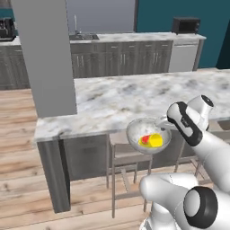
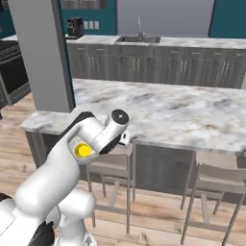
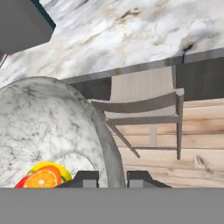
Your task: Place the cup inside the bowl on the dining table and move the bowl to any counter.
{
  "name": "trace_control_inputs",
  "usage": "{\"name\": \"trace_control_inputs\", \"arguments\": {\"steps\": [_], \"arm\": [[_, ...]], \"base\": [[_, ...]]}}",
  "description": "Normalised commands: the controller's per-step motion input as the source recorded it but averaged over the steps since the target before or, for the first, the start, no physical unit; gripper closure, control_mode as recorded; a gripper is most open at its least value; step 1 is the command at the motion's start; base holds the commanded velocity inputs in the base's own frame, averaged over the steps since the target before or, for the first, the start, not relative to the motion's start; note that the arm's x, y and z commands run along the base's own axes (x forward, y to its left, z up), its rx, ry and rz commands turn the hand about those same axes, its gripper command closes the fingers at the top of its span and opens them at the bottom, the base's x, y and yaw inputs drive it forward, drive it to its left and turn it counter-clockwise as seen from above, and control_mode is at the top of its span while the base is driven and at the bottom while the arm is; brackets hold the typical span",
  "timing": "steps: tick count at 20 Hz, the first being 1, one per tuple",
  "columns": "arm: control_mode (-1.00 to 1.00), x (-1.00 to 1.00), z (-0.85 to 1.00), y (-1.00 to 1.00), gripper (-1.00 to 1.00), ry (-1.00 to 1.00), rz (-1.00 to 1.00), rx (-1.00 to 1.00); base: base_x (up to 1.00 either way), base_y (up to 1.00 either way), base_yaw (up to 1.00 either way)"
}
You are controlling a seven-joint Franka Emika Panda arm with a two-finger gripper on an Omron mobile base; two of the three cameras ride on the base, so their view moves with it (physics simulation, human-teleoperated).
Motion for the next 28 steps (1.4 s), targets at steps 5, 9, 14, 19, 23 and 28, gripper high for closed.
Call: {"name": "trace_control_inputs", "arguments": {"steps": [5, 9, 14, 19, 23, 28], "arm": [[1.0, 0.0, 0.0, 0.0, 1.0, 0.0, 0.0, 0.0], [1.0, 0.0, 0.0, 0.0, 1.0, 0.0, 0.0, 0.0], [1.0, 0.0, 0.0, 0.0, 1.0, 0.0, 0.0, 0.0], [1.0, 0.0, 0.0, 0.0, 1.0, 0.0, 0.0, 0.0], [1.0, 0.0, 0.0, 0.0, 1.0, 0.0, 0.0, 0.0], [1.0, 0.0, 0.0, 0.0, 1.0, 0.0, 0.0, 0.0]], "base": [[-0.74, 0.0, 0.0], [-0.21, 0.16, 0.0], [-0.03, 0.52, 0.0], [-0.06, 0.63, 0.0], [-0.05, 0.71, 0.0], [-0.11, 0.79, 0.0]]}}
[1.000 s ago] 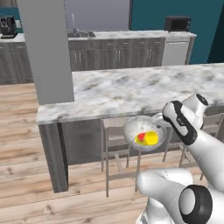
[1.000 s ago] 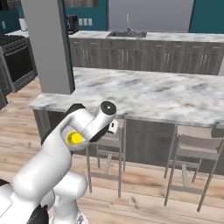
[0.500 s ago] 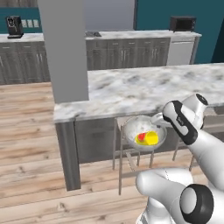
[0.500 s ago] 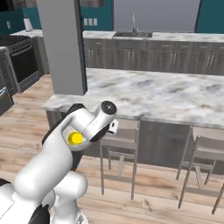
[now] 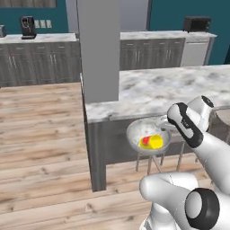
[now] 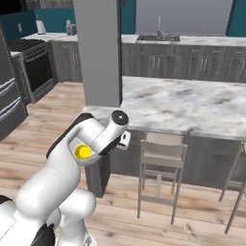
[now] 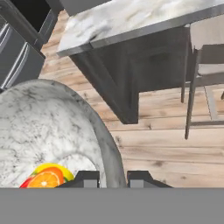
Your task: Place the cup inside the bowl on the dining table and move the bowl to any counter.
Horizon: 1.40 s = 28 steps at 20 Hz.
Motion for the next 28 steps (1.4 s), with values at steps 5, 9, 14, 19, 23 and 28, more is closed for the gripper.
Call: {"name": "trace_control_inputs", "arguments": {"steps": [5, 9, 14, 19, 23, 28], "arm": [[1.0, 0.0, 0.0, 0.0, 1.0, 0.0, 0.0, 0.0], [1.0, 0.0, 0.0, 0.0, 1.0, 0.0, 0.0, 0.0], [1.0, 0.0, 0.0, 0.0, 1.0, 0.0, 0.0, 0.0], [1.0, 0.0, 0.0, 0.0, 1.0, 0.0, 0.0, 0.0], [1.0, 0.0, 0.0, 0.0, 1.0, 0.0, 0.0, 0.0], [1.0, 0.0, 0.0, 0.0, 1.0, 0.0, 0.0, 0.0]], "base": [[-0.16, 0.8, 0.0], [-0.19, 0.81, 0.0], [-0.13, 0.79, 0.0], [-0.02, 0.24, -0.01], [-0.13, 0.41, 0.0], [-0.08, 0.55, 0.0]]}}
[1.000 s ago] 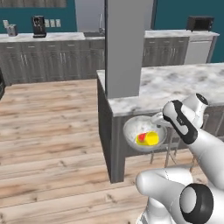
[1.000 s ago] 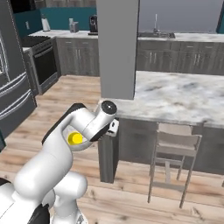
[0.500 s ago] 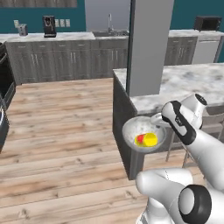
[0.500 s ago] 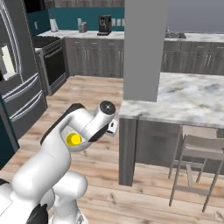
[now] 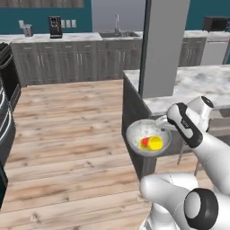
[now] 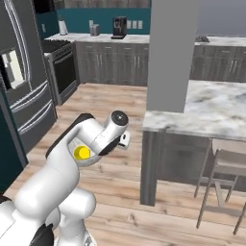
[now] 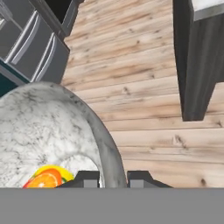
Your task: Place the cup inside the bowl on the dining table and move the bowl to any counter.
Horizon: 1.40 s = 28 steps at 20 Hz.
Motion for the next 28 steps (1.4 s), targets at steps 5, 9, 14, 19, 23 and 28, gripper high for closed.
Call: {"name": "trace_control_inputs", "arguments": {"steps": [5, 9, 14, 19, 23, 28], "arm": [[1.0, 0.0, 0.0, 0.0, 1.0, 0.0, 0.0, 0.0], [1.0, 0.0, 0.0, 0.0, 1.0, 0.0, 0.0, 0.0], [1.0, 0.0, 0.0, 0.0, 1.0, 0.0, 0.0, 0.0], [1.0, 0.0, 0.0, 0.0, 1.0, 0.0, 0.0, 0.0], [1.0, 0.0, 0.0, 0.0, 1.0, 0.0, 0.0, 0.0], [1.0, 0.0, 0.0, 0.0, 1.0, 0.0, 0.0, 0.0]], "base": [[-0.07, 0.76, 0.0], [0.09, 0.46, 0.0], [0.56, 0.24, 0.0], [0.57, 0.23, 0.0], [0.55, 0.24, 0.0], [0.51, 0.43, -0.04]]}}
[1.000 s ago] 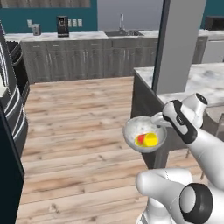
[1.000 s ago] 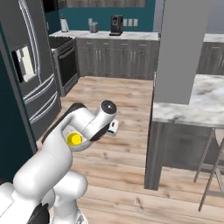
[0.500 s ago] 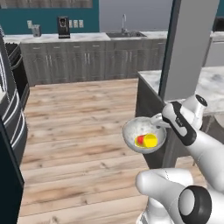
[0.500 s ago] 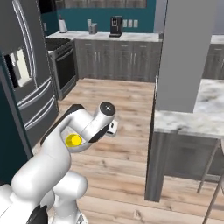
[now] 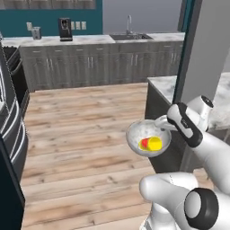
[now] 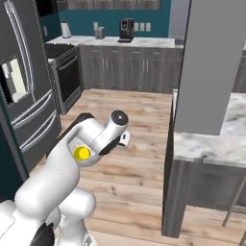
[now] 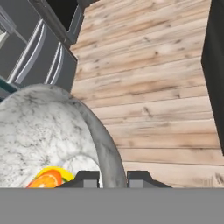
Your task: Place the cup inside the bowl on the dining table and move the bowl to any counter.
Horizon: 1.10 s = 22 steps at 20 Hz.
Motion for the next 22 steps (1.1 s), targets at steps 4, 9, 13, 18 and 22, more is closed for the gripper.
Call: {"name": "trace_control_inputs", "arguments": {"steps": [4, 9, 13, 18, 22], "arm": [[1.0, 0.0, 0.0, 0.0, 1.0, 0.0, 0.0, 0.0], [1.0, 0.0, 0.0, 0.0, 1.0, 0.0, 0.0, 0.0], [1.0, 0.0, 0.0, 0.0, 1.0, 0.0, 0.0, 0.0], [1.0, 0.0, 0.0, 0.0, 1.0, 0.0, 0.0, 0.0], [1.0, 0.0, 0.0, 0.0, 1.0, 0.0, 0.0, 0.0]], "base": [[0.43, 0.63, -0.07], [0.39, 0.65, -0.05], [0.85, 0.22, 0.0], [0.78, 0.17, 0.0], [0.79, 0.26, 0.0]]}}
